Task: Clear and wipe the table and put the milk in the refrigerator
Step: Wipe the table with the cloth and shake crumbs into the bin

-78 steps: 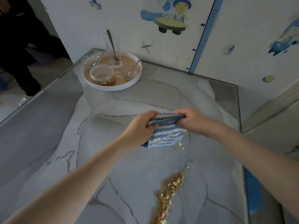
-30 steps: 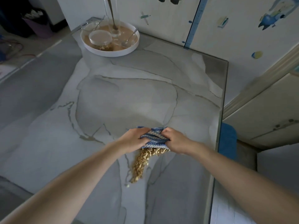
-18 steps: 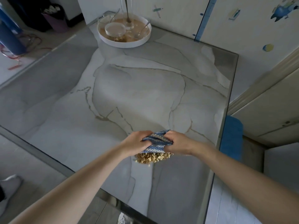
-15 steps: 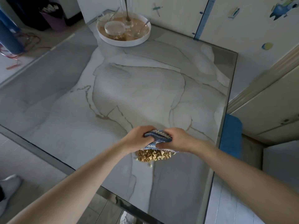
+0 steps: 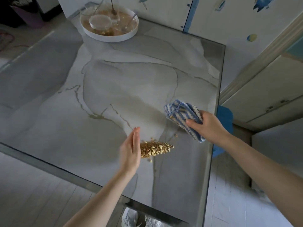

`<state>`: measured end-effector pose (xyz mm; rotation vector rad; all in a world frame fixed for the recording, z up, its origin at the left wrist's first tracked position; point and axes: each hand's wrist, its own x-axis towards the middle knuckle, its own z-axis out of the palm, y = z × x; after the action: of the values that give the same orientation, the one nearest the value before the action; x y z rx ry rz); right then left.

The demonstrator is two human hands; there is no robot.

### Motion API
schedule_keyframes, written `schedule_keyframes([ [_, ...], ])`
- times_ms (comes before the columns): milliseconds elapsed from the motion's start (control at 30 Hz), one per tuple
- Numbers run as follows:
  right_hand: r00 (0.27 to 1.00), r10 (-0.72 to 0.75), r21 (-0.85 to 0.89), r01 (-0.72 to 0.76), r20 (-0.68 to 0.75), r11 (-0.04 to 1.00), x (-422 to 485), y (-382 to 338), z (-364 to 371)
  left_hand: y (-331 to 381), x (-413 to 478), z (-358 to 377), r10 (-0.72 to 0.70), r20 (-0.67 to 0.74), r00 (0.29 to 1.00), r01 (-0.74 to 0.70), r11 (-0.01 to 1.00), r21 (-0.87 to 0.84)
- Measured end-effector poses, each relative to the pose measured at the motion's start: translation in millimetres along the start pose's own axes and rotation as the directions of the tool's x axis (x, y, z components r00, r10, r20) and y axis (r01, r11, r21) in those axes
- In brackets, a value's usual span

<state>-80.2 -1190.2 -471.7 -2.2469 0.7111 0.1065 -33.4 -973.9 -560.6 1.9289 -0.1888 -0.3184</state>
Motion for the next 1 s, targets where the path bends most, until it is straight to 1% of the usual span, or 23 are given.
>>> schedule_keyframes([
  [100,0.997,0.067,-0.118,-0.063,0.031,0.991,-15,18,29,-7,-5,10,-0.007,0.049,0.999,0.006,1.0,0.013],
  [167,0.994,0.085,-0.145,-0.074,0.074,0.987,-22,23,47,-8,-6,12,-0.009,0.026,1.0,0.009,1.0,0.008],
  [200,0.993,0.093,-0.134,-0.082,0.075,0.988,-24,25,55,-9,-6,13,-0.009,0.018,1.0,0.009,1.0,0.009],
  [300,0.991,0.129,-0.075,-0.128,0.018,0.989,-25,24,67,-9,-6,16,-0.003,0.057,0.998,0.001,1.0,0.029],
  [400,0.986,0.167,-0.023,-0.167,0.023,0.986,-28,21,77,-7,-7,23,0.023,0.078,0.997,-0.028,0.997,0.067],
  [467,0.98,0.197,0.018,-0.197,0.024,0.98,-31,17,85,-6,-6,26,0.009,0.051,0.999,-0.01,0.999,0.031],
  [533,0.971,0.237,0.101,-0.236,0.004,0.966,-33,12,92,-8,-6,28,-0.002,0.043,0.999,0.002,1.0,-0.007],
  [633,0.944,0.329,0.242,-0.322,0.009,0.915,-37,3,100,-5,-9,36,-0.002,0.062,0.998,0.006,0.998,-0.063],
  [733,0.915,0.402,0.334,-0.392,0.042,0.857,-42,-5,107,2,-14,50,-0.023,0.012,1.0,0.025,0.988,-0.154],
  [800,0.893,0.443,0.408,-0.433,0.074,0.804,-45,-8,111,5,-14,58,-0.097,-0.007,0.995,0.091,0.956,-0.279],
  [833,0.882,0.462,0.449,-0.452,0.096,0.771,-47,-9,111,4,-14,61,-0.142,-0.015,0.99,0.127,0.925,-0.359],
  [933,0.835,0.513,0.559,-0.525,0.196,0.641,-49,-10,109,6,-13,67,-0.284,0.005,0.959,0.227,0.753,-0.617],
  [1000,0.796,0.543,0.627,-0.572,0.268,0.53,-50,-9,106,9,-11,70,-0.359,0.056,0.932,0.29,0.64,-0.711],
])
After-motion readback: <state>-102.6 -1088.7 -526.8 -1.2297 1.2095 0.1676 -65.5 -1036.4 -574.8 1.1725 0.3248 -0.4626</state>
